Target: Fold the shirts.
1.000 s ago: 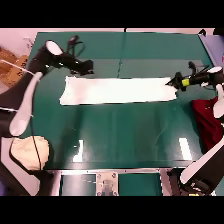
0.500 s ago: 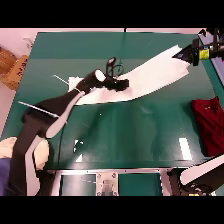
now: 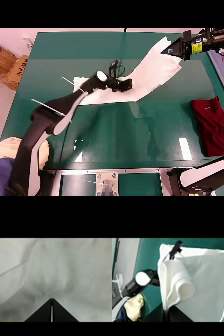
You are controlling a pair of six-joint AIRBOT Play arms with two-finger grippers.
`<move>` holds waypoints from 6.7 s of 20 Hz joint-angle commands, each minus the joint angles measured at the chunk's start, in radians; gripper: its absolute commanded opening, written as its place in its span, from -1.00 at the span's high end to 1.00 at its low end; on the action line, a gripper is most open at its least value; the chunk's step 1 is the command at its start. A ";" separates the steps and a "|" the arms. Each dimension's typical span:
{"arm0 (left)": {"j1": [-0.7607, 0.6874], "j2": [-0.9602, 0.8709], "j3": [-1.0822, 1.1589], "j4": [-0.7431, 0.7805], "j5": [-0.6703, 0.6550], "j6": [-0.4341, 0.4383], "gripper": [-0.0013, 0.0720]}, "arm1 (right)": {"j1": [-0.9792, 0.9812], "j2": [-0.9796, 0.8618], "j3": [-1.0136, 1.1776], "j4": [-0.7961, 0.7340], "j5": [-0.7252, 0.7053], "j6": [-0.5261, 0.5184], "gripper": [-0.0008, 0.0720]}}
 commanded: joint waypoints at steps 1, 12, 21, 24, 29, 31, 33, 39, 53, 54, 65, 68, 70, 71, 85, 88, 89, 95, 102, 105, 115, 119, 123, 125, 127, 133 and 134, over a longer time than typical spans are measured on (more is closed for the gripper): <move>0.117 0.044 0.118 0.080 -0.295 0.031 0.91 | 0.041 0.005 -0.008 0.001 -0.039 0.035 0.93; 0.571 0.377 0.114 0.562 -0.601 -0.001 0.90 | 0.629 -0.138 -0.008 -0.012 -0.702 0.156 0.93; 0.707 0.383 0.111 0.562 -0.668 0.059 0.90 | 0.851 -0.392 -0.008 -0.028 -0.933 0.154 -0.28; 0.707 0.383 0.111 0.562 -0.658 0.058 0.90 | 0.671 -0.332 -0.008 -0.051 -0.740 0.154 -0.28; 0.707 0.383 0.111 0.562 -0.660 0.058 0.90 | 0.336 -0.301 -0.016 -0.093 -0.402 0.156 -0.33; 0.707 0.383 0.111 0.562 -0.660 0.057 0.91 | 0.261 -0.301 -0.062 -0.171 -0.354 0.159 -0.44; 0.707 0.383 0.111 0.562 -0.660 0.051 0.90 | 0.231 -0.302 -0.138 -0.183 -0.365 0.158 -0.53; 0.707 0.383 0.111 0.562 -0.663 0.050 0.90 | 0.334 -0.381 -0.227 -0.079 -0.497 0.117 -0.53; 0.707 0.383 0.043 0.554 -0.664 0.050 0.90 | 0.209 -0.119 -0.045 0.059 -0.504 0.099 0.93; 0.707 0.383 0.043 0.550 -0.664 0.050 0.91 | 0.160 -0.078 -0.045 0.053 -0.495 0.109 0.93; 0.707 0.383 0.043 0.547 -0.669 0.050 0.90 | -0.500 0.119 -0.045 -0.029 -0.326 0.178 0.93; 0.706 0.383 0.043 0.546 -0.670 0.050 0.90 | -0.628 0.119 -0.045 -0.049 -0.269 0.177 0.93; 0.706 0.383 0.043 0.546 -0.670 0.049 0.90 | -0.678 0.119 -0.045 -0.053 -0.233 0.177 0.93; 0.706 0.383 0.043 0.546 -0.670 0.046 0.90 | -0.694 0.119 -0.045 -0.054 -0.210 0.177 0.93; 0.706 0.383 0.043 0.546 -0.755 0.024 0.90 | -0.747 0.249 -0.050 -0.827 0.168 0.496 0.93; 0.706 0.383 0.043 0.544 -0.755 0.024 0.90 | -0.747 0.249 -0.103 -0.899 0.190 0.495 0.93; 0.706 0.383 0.043 0.541 -0.754 0.024 0.90 | -0.747 0.250 -0.132 -0.927 0.193 0.494 0.93; 0.706 0.383 0.043 0.492 -0.755 0.024 0.91 | -0.747 0.252 -0.403 -1.057 0.195 0.492 0.93; 0.706 0.383 0.043 0.449 -0.758 0.024 0.90 | -0.748 0.252 -0.628 -1.304 0.191 0.491 -0.52; 0.706 0.383 0.043 0.403 -0.753 0.024 0.90 | -0.735 0.251 -0.581 -1.279 0.190 0.492 -0.52; 0.672 0.465 0.026 0.325 -0.752 -0.031 0.91 | -0.417 0.282 -0.483 -0.964 -0.003 0.403 0.94; 0.571 0.626 -0.219 0.419 -0.738 -0.028 0.91 | -0.195 0.433 -0.768 -0.918 -0.171 0.355 0.94; 0.462 0.893 -0.666 0.472 -0.599 -0.035 0.91 | 0.002 0.665 -1.121 -0.836 -0.330 0.328 0.94; 0.419 1.022 -0.867 0.472 -0.526 -0.069 0.91 | 0.081 0.746 -1.228 -0.833 -0.385 0.329 0.94; 0.405 1.109 -0.993 0.470 -0.499 -0.101 0.91 | 0.138 0.778 -1.259 -0.833 -0.413 0.329 0.94; 0.405 1.147 -1.040 0.502 -0.526 -0.108 0.90 | 0.204 0.779 -1.259 -0.826 -0.371 0.333 0.94; 0.405 1.147 -1.040 0.502 -0.526 -0.107 0.91 | 0.204 0.779 -1.259 -0.826 -0.371 0.333 0.94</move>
